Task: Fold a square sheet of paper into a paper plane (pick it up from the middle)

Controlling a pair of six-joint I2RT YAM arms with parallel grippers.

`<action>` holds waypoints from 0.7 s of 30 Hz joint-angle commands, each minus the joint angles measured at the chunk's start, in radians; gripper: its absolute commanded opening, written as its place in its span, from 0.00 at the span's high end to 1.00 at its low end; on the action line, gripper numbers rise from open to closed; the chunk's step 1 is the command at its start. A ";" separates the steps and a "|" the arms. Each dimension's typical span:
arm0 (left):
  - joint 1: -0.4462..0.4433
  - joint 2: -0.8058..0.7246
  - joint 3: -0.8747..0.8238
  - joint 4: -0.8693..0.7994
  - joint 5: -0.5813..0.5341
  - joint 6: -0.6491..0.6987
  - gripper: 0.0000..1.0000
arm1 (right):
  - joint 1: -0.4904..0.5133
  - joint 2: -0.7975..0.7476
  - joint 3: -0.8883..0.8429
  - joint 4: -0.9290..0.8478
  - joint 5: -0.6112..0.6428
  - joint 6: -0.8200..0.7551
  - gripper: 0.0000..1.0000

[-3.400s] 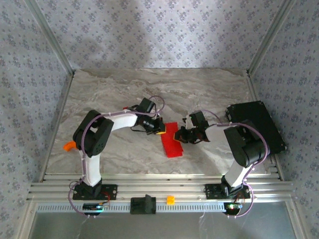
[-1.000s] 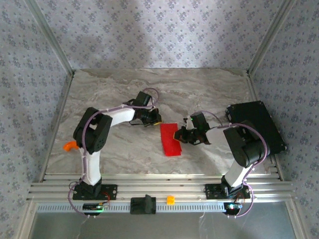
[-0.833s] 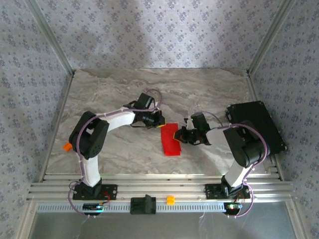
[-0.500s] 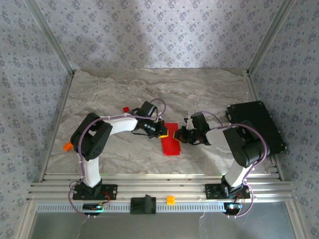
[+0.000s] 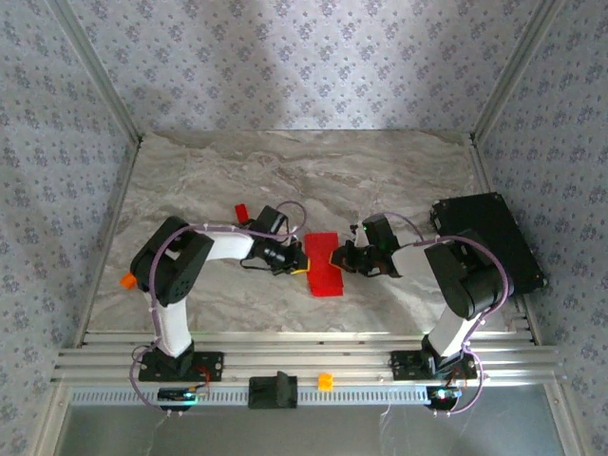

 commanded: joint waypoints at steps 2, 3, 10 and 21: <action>0.025 -0.072 -0.013 -0.010 -0.008 -0.033 1.00 | -0.003 0.073 -0.065 -0.165 0.158 -0.007 1.00; 0.019 -0.089 0.000 -0.004 -0.008 -0.051 1.00 | -0.003 0.072 -0.066 -0.162 0.159 -0.003 1.00; -0.076 -0.071 0.079 -0.009 -0.007 -0.080 1.00 | -0.003 0.074 -0.066 -0.155 0.158 0.004 1.00; -0.069 0.016 -0.025 0.038 0.000 -0.050 1.00 | -0.007 0.069 -0.069 -0.162 0.154 -0.001 1.00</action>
